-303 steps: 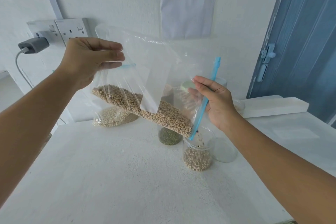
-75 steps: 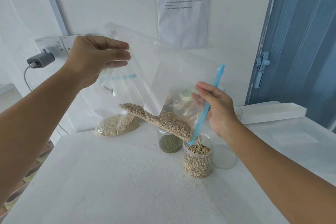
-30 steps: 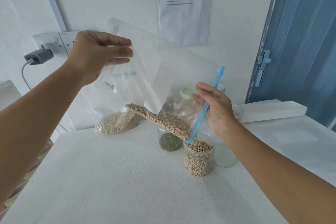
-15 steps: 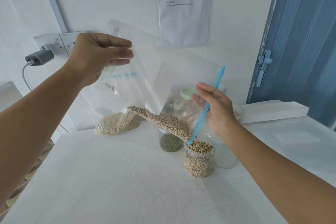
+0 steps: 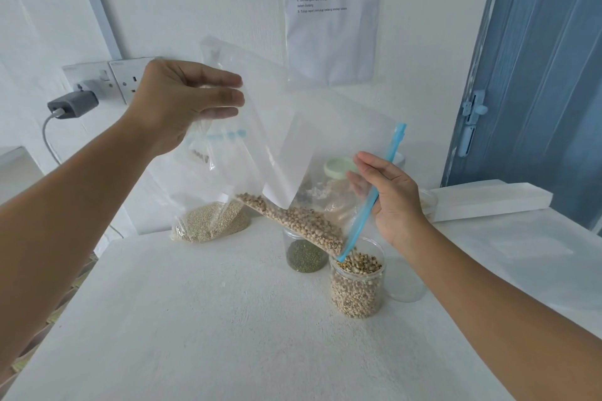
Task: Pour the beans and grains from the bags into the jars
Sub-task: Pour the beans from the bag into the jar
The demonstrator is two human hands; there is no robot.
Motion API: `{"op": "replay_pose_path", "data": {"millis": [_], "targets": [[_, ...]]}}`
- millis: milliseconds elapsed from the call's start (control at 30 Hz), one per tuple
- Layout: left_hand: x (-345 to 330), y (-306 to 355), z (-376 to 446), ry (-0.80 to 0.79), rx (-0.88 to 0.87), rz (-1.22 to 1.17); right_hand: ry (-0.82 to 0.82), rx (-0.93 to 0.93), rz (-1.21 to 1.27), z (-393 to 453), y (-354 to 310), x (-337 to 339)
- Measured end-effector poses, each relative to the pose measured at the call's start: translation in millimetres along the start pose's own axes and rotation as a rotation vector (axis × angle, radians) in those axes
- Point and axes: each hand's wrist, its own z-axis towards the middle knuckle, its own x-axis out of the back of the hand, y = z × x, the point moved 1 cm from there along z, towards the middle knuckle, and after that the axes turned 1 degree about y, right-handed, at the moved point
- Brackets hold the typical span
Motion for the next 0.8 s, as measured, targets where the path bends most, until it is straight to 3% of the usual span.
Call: {"op": "replay_pose_path", "data": {"millis": [800], "targets": [[-6.7,2.2,0.6,-0.005,0.006,0.019,0.025,0.005,0.027,-1.6,-1.0,3.0]]}}
